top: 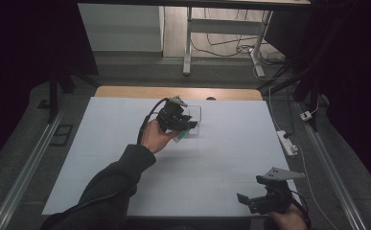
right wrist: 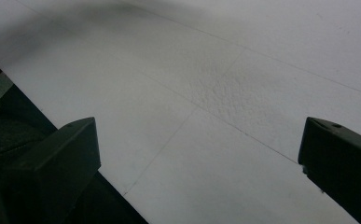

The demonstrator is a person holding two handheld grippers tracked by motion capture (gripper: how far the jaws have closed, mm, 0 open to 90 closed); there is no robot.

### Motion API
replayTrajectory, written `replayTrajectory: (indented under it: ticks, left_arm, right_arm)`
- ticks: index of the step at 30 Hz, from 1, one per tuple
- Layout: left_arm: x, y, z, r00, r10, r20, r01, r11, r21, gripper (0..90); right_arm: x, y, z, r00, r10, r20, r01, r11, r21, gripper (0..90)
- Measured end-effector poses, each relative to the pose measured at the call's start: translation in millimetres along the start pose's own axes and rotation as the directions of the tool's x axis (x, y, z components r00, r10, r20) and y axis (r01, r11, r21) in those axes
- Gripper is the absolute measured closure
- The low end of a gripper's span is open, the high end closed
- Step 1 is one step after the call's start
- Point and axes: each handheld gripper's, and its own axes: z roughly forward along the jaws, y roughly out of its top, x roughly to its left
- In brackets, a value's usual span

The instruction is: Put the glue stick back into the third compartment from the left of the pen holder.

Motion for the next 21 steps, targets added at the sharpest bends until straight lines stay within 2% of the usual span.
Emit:
replayTrajectory:
  ticks: [5,21]
  left_arm:
    - [5.6,9.6,4.7,0.9998,-0.007,-0.017,0.006,0.9995,-0.031,65.1]
    - [22.1,33.3,19.8,0.9998,-0.013,-0.018,0.011,0.9947,-0.102,65.1]
  right_arm:
    - [-0.3,-0.2,-0.3,1.0000,-0.001,-0.005,0.001,1.0000,-0.003,0.0]
    - [-0.5,-0.5,-0.3,0.9999,-0.001,-0.015,0.001,1.0000,-0.003,0.0]
